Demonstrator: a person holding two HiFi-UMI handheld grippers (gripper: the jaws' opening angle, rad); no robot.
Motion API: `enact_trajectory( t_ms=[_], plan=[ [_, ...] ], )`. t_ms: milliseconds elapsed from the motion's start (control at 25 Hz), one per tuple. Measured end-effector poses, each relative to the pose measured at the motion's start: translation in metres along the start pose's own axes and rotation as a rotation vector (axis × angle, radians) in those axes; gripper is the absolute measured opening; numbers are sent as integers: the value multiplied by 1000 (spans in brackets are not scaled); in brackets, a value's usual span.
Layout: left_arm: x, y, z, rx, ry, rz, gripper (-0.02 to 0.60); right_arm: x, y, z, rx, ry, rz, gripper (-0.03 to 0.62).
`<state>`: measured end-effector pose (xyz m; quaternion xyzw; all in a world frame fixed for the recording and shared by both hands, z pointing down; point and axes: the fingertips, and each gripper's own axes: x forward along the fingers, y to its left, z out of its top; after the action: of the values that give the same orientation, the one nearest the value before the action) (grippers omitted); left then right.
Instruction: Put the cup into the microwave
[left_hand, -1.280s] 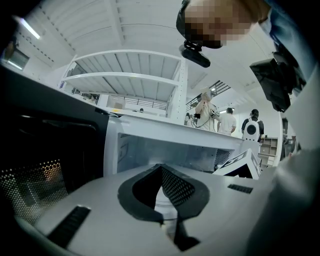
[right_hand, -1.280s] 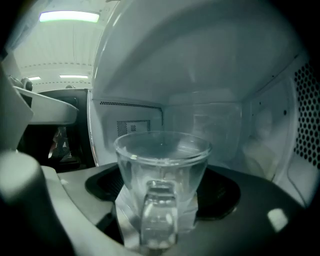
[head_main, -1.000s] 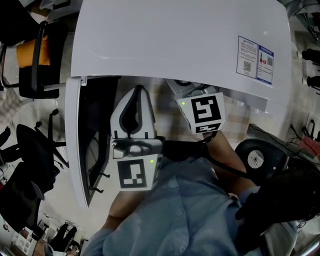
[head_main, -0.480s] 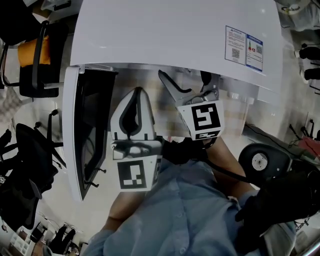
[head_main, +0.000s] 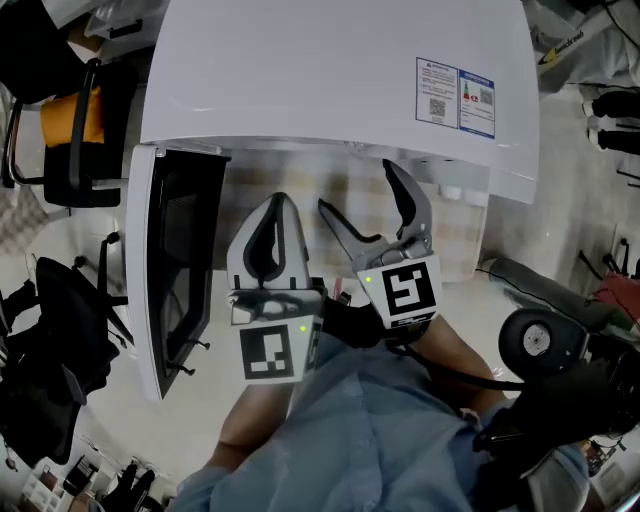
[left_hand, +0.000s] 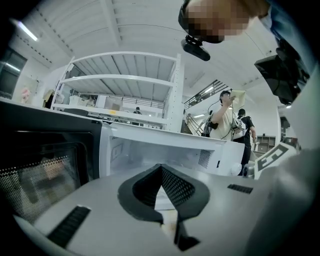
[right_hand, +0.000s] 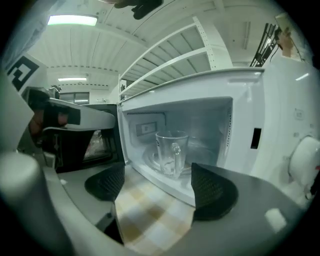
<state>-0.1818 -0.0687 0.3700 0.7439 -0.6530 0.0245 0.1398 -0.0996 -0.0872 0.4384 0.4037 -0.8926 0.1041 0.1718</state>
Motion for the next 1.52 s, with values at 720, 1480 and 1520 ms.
enact_trajectory(
  t_ms=[720, 1480, 1520],
  plan=[
    [38, -20, -28, 7, 49, -142, 6, 33, 6, -9, 39, 19, -15, 2],
    [90, -19, -51, -9, 109, -235, 6, 70, -27, -10, 66, 39, -77, 2],
    [92, -19, -51, -12, 114, -237, 6, 71, -29, -9, 64, 37, -78, 2]
  ],
)
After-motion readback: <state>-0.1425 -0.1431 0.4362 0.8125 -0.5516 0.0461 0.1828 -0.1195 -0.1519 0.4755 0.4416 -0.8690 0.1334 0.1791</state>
